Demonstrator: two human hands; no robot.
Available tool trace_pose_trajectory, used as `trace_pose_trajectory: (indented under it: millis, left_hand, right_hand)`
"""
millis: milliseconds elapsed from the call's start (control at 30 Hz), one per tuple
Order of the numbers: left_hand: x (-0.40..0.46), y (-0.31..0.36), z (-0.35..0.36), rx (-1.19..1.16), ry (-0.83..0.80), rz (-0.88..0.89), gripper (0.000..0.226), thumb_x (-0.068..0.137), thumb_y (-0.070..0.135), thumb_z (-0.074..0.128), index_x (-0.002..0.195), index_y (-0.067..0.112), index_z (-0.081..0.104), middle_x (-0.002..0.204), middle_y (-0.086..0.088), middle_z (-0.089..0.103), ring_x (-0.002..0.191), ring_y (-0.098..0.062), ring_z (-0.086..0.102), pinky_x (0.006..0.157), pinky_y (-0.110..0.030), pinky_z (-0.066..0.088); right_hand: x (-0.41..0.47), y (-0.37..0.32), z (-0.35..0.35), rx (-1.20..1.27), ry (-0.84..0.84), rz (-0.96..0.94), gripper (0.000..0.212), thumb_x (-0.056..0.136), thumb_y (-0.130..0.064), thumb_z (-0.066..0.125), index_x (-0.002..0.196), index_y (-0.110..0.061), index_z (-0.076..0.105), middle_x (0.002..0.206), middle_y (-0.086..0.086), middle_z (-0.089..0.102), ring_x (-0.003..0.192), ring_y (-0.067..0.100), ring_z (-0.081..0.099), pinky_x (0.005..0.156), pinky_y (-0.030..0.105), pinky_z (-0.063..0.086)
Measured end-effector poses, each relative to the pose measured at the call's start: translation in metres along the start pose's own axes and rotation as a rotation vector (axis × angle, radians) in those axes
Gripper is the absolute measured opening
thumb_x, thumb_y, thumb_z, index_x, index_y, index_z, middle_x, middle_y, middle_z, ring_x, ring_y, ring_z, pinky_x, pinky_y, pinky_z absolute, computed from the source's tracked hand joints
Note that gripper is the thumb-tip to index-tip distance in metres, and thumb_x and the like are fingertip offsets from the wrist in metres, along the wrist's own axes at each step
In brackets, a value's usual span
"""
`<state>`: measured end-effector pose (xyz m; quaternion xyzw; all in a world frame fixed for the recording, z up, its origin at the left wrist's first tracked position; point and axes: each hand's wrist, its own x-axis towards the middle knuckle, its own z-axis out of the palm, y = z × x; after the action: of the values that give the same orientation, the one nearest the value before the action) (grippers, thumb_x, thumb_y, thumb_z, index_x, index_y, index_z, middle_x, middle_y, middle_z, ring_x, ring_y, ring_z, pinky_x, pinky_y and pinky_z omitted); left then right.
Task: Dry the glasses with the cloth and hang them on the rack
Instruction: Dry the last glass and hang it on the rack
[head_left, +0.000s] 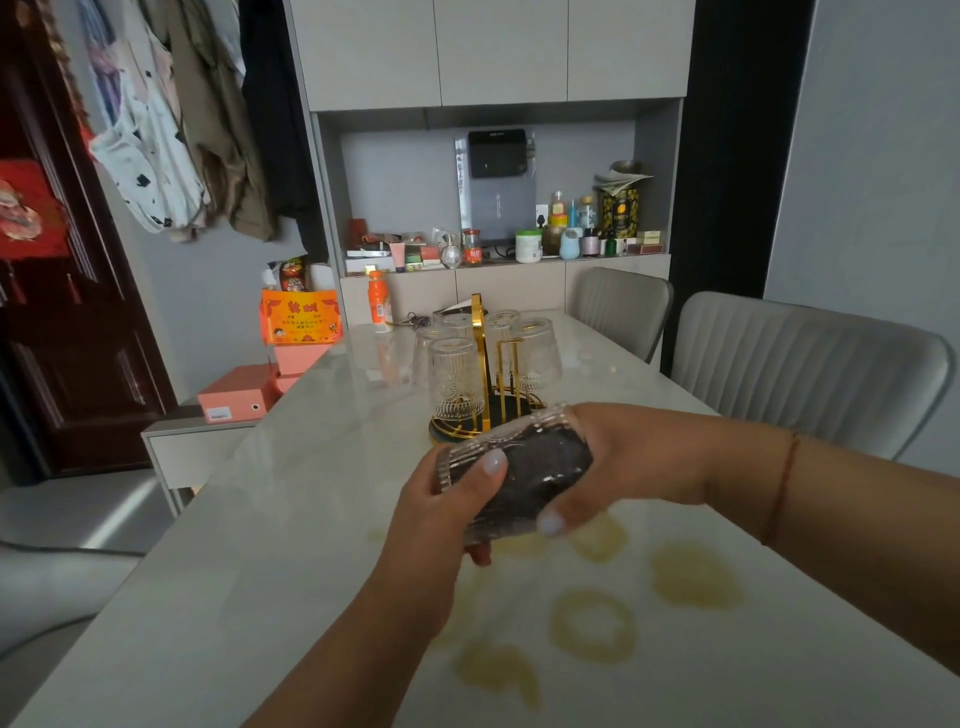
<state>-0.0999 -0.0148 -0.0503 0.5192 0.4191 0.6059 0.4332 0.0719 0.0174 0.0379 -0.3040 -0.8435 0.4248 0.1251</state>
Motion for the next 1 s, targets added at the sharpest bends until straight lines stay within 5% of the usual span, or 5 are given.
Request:
trace_pose_trajectory:
  millis: [267, 467, 600, 800, 1000]
  left_hand:
    - [0.003, -0.004, -0.005, 0.103, -0.121, -0.078, 0.086, 0.054, 0.077, 0.072, 0.118, 0.021, 0.057, 0.100, -0.006, 0.070, 0.072, -0.017, 0.069, 0.059, -0.030, 0.055]
    - [0.003, 0.008, -0.007, -0.314, -0.264, -0.466, 0.069, 0.075, 0.076, 0.040, 0.078, 0.015, 0.071, 0.053, -0.009, 0.049, 0.036, -0.015, 0.039, 0.042, -0.018, 0.031]
    - [0.004, 0.009, -0.002, -0.292, -0.170, -0.221, 0.052, 0.077, 0.065, 0.048, 0.075, 0.016, 0.069, 0.052, -0.007, 0.047, 0.038, -0.013, 0.038, 0.042, -0.019, 0.030]
    - [0.004, -0.007, -0.005, -0.028, -0.143, 0.076, 0.070, 0.074, 0.060, 0.060, 0.119, 0.007, 0.059, 0.073, -0.011, 0.061, 0.051, -0.018, 0.044, 0.045, -0.025, 0.033]
    - [0.002, -0.008, -0.013, 0.191, -0.172, 0.141, 0.065, 0.068, 0.032, 0.081, 0.123, 0.028, 0.047, 0.106, 0.008, 0.069, 0.083, -0.002, 0.067, 0.065, -0.019, 0.052]
  right_hand:
    - [-0.002, 0.008, 0.006, -0.206, 0.215, -0.062, 0.036, 0.072, 0.000, 0.078, 0.103, -0.015, 0.070, 0.094, -0.001, 0.073, 0.085, 0.006, 0.064, 0.080, 0.018, 0.051]
    - [0.002, 0.019, 0.012, -1.214, 0.329, -0.349, 0.059, 0.072, -0.035, 0.078, 0.127, -0.039, 0.058, 0.101, -0.015, 0.072, 0.100, 0.003, 0.066, 0.115, 0.044, -0.001]
    - [0.005, 0.014, 0.014, -1.110, 0.299, -0.159, 0.059, 0.083, -0.047, 0.065, 0.138, -0.038, 0.043, 0.124, -0.015, 0.062, 0.125, 0.002, 0.048, 0.103, 0.016, -0.032]
    - [-0.004, 0.004, 0.002, -0.114, 0.031, -0.102, 0.061, 0.068, -0.005, 0.083, 0.114, -0.037, 0.059, 0.107, -0.021, 0.068, 0.104, -0.006, 0.061, 0.088, 0.011, 0.047]
    - [-0.006, 0.021, 0.006, 0.149, 0.146, -0.097, 0.041, 0.077, 0.008, 0.071, 0.108, -0.019, 0.065, 0.096, -0.007, 0.073, 0.091, 0.004, 0.068, 0.074, 0.019, 0.053]
